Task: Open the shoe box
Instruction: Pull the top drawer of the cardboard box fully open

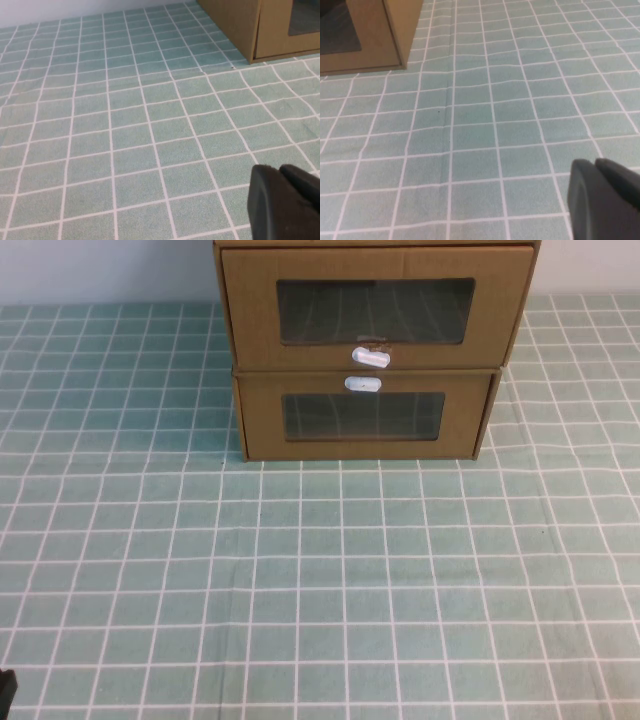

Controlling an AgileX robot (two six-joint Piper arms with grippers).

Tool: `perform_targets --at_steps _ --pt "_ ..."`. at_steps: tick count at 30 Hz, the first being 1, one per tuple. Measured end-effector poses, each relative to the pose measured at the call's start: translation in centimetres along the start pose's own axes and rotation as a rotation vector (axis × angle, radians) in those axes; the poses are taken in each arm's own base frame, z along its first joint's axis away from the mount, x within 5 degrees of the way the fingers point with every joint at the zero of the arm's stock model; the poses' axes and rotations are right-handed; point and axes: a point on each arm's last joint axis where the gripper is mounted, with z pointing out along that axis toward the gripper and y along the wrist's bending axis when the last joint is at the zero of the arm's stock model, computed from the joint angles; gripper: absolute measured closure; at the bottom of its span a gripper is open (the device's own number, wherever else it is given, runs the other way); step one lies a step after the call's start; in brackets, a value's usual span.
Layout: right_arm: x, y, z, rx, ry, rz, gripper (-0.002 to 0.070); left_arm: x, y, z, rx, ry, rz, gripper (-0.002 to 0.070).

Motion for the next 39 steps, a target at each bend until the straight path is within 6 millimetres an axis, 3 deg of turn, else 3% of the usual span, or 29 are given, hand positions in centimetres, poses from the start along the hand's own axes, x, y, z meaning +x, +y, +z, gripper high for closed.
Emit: perform_targets --at_steps 30,34,39 --pt "-0.1 0.0 0.0 -0.002 -0.013 0.000 0.0689 -0.4 0.0 0.0 0.000 -0.040 0.003 0.0680" --pt "-0.7 0.1 0.0 -0.012 -0.073 0.000 0.0689 -1.1 0.0 -0.1 0.001 -0.120 0.003 0.0680" --pt "-2.4 0.4 -0.3 -0.045 -0.271 0.000 0.0689 -3.2 -0.1 -0.6 0.005 -0.363 0.004 0.0680"
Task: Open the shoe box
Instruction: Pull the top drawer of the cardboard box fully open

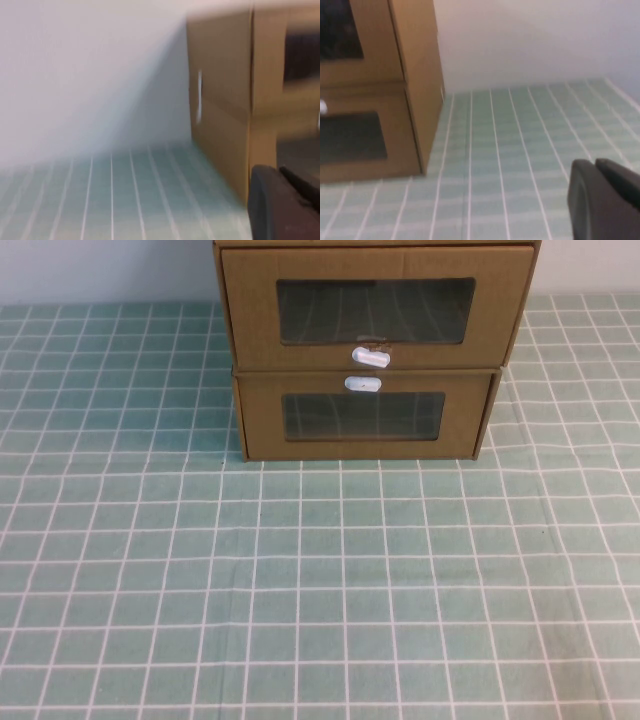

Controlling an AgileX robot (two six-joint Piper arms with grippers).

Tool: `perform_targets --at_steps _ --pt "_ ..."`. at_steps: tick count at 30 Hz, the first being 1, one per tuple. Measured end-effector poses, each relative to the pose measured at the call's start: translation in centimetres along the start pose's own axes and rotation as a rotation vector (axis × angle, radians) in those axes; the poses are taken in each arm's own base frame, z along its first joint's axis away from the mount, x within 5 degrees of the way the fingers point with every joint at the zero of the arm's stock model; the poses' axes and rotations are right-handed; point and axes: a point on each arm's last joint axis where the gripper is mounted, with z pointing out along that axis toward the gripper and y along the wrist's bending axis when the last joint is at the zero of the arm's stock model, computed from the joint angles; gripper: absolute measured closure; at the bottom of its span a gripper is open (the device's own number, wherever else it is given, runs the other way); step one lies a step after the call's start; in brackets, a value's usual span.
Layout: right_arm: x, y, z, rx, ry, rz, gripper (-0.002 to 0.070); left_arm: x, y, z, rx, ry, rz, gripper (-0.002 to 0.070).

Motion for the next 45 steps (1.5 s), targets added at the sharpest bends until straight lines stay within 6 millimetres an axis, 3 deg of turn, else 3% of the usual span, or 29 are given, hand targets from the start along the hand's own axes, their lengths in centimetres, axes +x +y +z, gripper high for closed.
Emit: perform_targets --at_steps 6,12,15,19,24,28,32,36,39,42,45 --pt "-4.1 0.7 -1.0 -0.078 -0.471 0.000 0.0689 -3.0 -0.1 -0.5 0.007 -0.336 0.005 0.0680" --pt "-6.9 1.1 -3.2 -0.142 -0.856 0.000 0.0689 -3.9 -0.1 -0.9 0.005 -0.446 0.020 0.0680" --pt "-7.7 1.2 -4.4 -0.162 -1.013 0.013 0.0689 -5.0 0.2 -1.5 0.002 -0.585 -0.067 0.0680" --pt "-9.5 1.0 -5.4 -0.182 -1.098 0.113 0.0689 -6.8 1.0 -2.8 0.000 -0.796 -0.276 0.0680" --pt "-15.6 1.1 -8.1 -0.202 -1.156 0.295 0.0689 -12.3 1.9 -4.3 -0.015 -0.887 -0.342 0.0680" --pt "-20.0 1.6 -10.0 -0.236 -1.099 0.398 0.0689 -17.3 2.2 -4.6 -0.004 -0.851 -0.337 0.0680" --pt "-23.9 2.5 -9.3 -0.248 -0.975 0.410 0.0689 -22.2 2.4 -1.9 0.008 -0.687 -0.333 0.0680" --pt "-26.7 3.7 -7.0 -0.230 -0.715 0.373 0.0689 -25.5 2.4 3.3 0.026 -0.368 -0.334 0.0680" --pt "-27.9 4.5 -4.1 -0.204 -0.477 0.320 0.0689 -26.4 2.1 8.4 0.041 -0.056 -0.327 0.0680" --pt "-27.9 5.0 -0.3 -0.173 -0.223 0.262 0.0689 -26.0 1.9 12.9 0.046 0.218 -0.292 0.0680" --pt "-27.1 5.0 2.7 -0.141 -0.070 0.162 0.0689 -25.1 1.9 17.6 0.036 0.343 -0.246 0.0680"
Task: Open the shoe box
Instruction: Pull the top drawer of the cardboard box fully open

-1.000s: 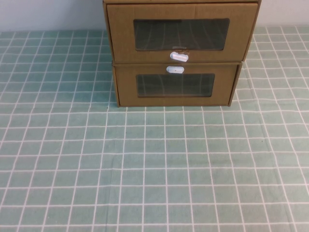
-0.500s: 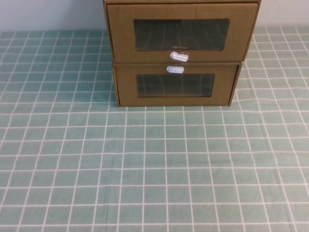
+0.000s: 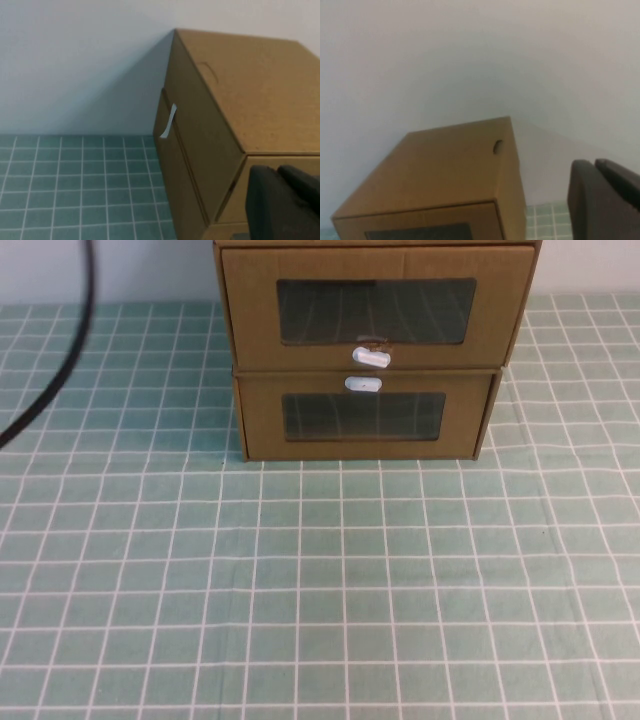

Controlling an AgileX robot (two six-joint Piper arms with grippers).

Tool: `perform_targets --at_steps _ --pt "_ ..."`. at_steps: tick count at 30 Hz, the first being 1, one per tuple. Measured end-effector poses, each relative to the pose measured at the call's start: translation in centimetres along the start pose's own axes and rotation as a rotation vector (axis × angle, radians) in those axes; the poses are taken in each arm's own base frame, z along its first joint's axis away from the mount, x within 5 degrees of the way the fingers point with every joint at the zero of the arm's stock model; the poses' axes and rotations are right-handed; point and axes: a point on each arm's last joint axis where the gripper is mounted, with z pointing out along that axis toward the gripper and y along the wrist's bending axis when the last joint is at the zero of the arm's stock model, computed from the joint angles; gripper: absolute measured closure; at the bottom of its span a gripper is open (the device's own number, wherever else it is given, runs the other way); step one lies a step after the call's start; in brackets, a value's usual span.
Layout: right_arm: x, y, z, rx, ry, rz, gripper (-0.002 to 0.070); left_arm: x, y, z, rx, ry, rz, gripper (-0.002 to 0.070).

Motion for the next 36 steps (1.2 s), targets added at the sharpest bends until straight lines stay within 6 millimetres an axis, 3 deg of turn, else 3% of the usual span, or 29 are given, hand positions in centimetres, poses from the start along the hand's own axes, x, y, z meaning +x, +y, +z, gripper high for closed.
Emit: perform_targets --at_steps 7,13,17,22,28,32,36 --pt "1.3 -0.9 4.0 0.032 0.103 -0.038 0.0689 1.2 0.1 10.5 0.032 0.203 -0.085 0.0680" --pt "2.8 -0.5 7.0 -0.039 0.195 0.009 0.0689 2.3 -1.2 16.3 0.206 0.270 -0.147 0.0680" --pt "5.9 1.5 10.1 -0.219 0.351 -0.248 0.0689 1.1 -2.8 17.9 0.405 0.188 -0.081 0.0680" --pt "10.5 6.0 13.1 -0.509 0.566 -0.516 0.0689 -1.7 -4.7 18.5 0.586 -0.008 0.031 0.0680" --pt "14.9 10.8 16.8 -0.699 0.807 -0.818 0.0689 -2.0 -6.1 21.1 0.650 -0.043 0.094 0.0680" --pt "16.6 12.1 18.5 -0.680 0.972 -1.027 0.0689 -0.9 -6.4 23.2 0.696 0.000 0.108 0.0680" --pt "17.1 10.4 21.1 -0.394 1.115 -1.286 0.0689 0.9 -6.3 25.1 0.722 0.080 0.156 0.0680"
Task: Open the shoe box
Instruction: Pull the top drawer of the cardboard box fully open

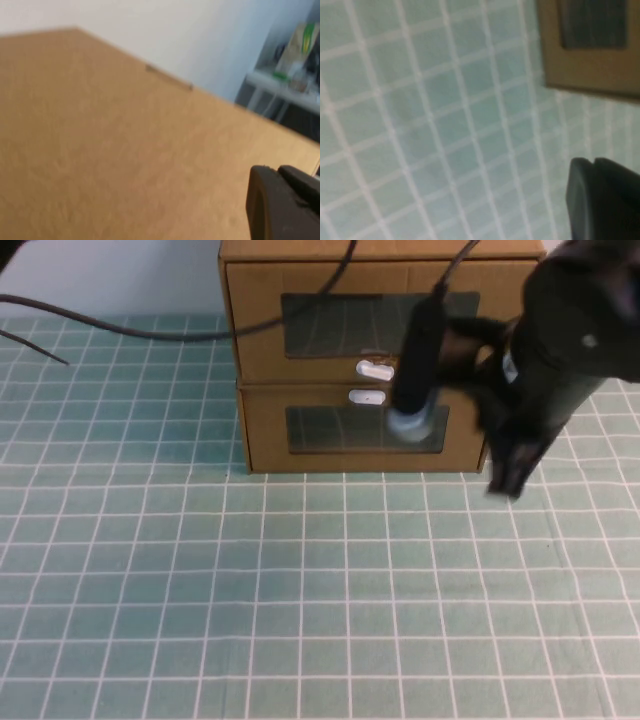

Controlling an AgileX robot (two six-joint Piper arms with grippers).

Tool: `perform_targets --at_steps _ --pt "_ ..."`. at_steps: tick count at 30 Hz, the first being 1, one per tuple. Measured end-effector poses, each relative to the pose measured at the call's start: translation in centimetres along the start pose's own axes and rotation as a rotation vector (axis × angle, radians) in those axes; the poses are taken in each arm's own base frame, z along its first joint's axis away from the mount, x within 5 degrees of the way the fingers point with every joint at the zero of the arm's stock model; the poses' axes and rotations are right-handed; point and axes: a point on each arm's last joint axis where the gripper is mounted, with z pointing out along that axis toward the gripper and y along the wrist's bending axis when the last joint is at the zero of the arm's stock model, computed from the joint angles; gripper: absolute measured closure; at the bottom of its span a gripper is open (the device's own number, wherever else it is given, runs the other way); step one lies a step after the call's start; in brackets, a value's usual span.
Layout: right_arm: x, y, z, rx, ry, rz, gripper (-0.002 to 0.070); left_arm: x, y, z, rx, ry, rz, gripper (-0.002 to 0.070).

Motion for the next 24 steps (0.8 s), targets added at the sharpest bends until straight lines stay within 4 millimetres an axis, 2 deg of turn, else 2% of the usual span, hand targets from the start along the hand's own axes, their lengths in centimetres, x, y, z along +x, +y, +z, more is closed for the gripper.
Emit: perform_targets --at_steps 2,4,7,9,11,16,21,24 --pt "0.5 -1.7 0.3 0.163 0.102 0.032 0.0689 0.9 0.4 0.5 -0.002 0.050 -0.005 0.0680" --pt "0.7 -3.2 -0.1 0.333 0.117 0.115 0.0689 1.8 0.9 0.9 -0.017 0.104 -0.028 0.0680" --pt "0.1 -4.5 -1.5 0.465 -0.041 0.214 0.0689 2.7 1.5 1.3 -0.039 0.153 -0.067 0.0680" --pt "-0.3 -4.4 -1.9 0.508 -0.138 0.200 0.0689 3.1 1.6 1.4 -0.039 0.171 -0.081 0.0680" --pt "-0.8 -3.6 -1.4 0.556 -0.187 0.127 0.0689 3.2 1.6 1.4 -0.034 0.180 -0.090 0.0680" --pt "-1.1 0.6 2.9 0.693 -0.249 -0.144 0.0689 3.2 1.5 1.3 -0.037 0.207 -0.129 0.0680" --pt "-1.7 3.7 5.2 0.586 -0.391 -0.194 0.0689 3.4 1.6 1.2 -0.063 0.244 -0.151 0.0680" --pt "-2.2 4.2 6.2 0.557 -0.407 -0.189 0.0689 3.4 1.5 1.2 -0.066 0.251 -0.151 0.0680"
